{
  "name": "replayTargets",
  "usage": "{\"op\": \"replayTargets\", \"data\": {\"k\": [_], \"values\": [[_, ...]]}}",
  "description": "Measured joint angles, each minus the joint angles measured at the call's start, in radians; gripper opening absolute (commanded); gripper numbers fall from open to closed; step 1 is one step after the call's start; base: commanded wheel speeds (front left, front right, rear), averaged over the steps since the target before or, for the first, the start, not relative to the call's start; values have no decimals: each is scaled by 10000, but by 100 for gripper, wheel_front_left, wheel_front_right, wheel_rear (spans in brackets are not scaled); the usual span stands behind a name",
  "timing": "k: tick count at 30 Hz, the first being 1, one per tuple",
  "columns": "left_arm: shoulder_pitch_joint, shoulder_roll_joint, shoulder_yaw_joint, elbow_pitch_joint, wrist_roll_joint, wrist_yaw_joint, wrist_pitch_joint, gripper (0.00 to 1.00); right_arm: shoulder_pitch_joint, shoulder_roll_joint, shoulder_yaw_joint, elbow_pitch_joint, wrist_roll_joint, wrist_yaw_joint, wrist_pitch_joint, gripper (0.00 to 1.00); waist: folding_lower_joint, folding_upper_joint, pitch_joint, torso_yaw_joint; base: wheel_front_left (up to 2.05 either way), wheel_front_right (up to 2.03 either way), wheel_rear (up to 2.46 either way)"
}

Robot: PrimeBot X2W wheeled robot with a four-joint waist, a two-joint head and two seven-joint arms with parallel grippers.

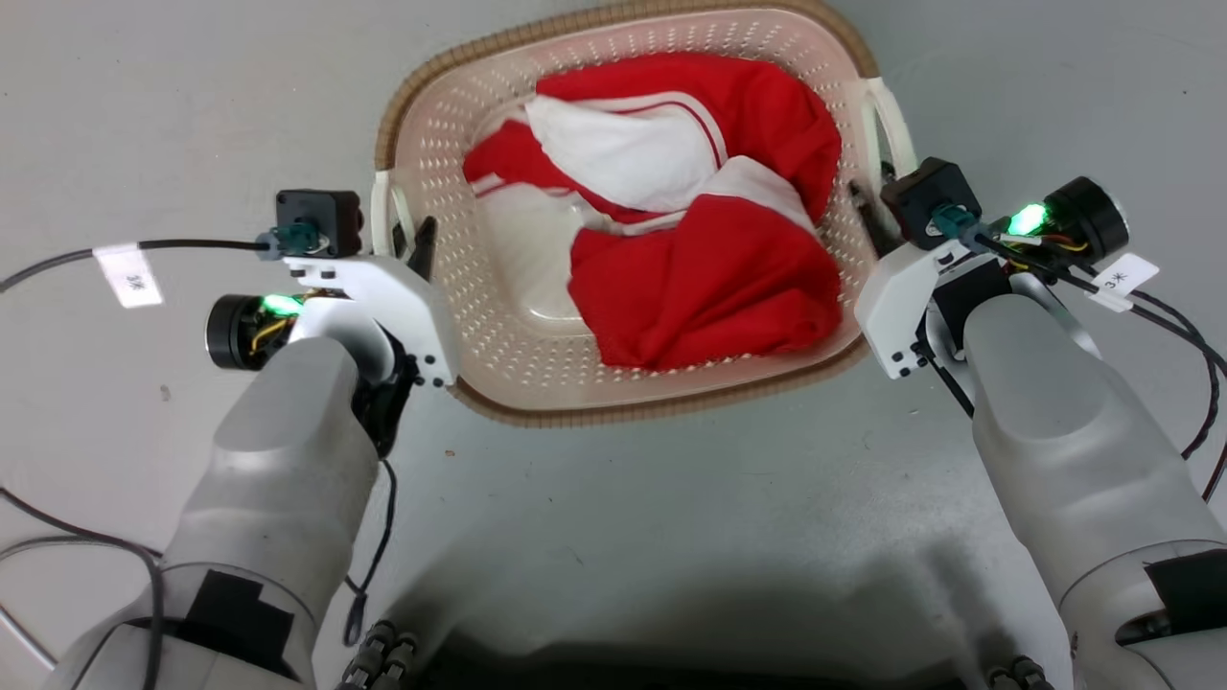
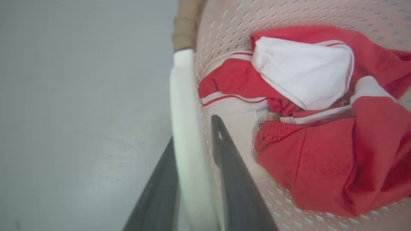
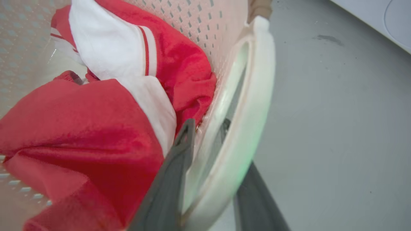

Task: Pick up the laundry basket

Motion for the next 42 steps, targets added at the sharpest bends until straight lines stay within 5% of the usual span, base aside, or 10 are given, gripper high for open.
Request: {"op": "replayTargets", "data": {"k": [16,42], "values": [[210,-69,-844,157,-857,2,255,0,171,69,194,614,245,-6,2,0,0,0,-972,-30,0,0,0],[2073,255,-2437,52,-2100,4,2240,0,2157,61,3789,1012,4280,-10,1252,0,-2,0,-4957,-567,0,0,0]]}}
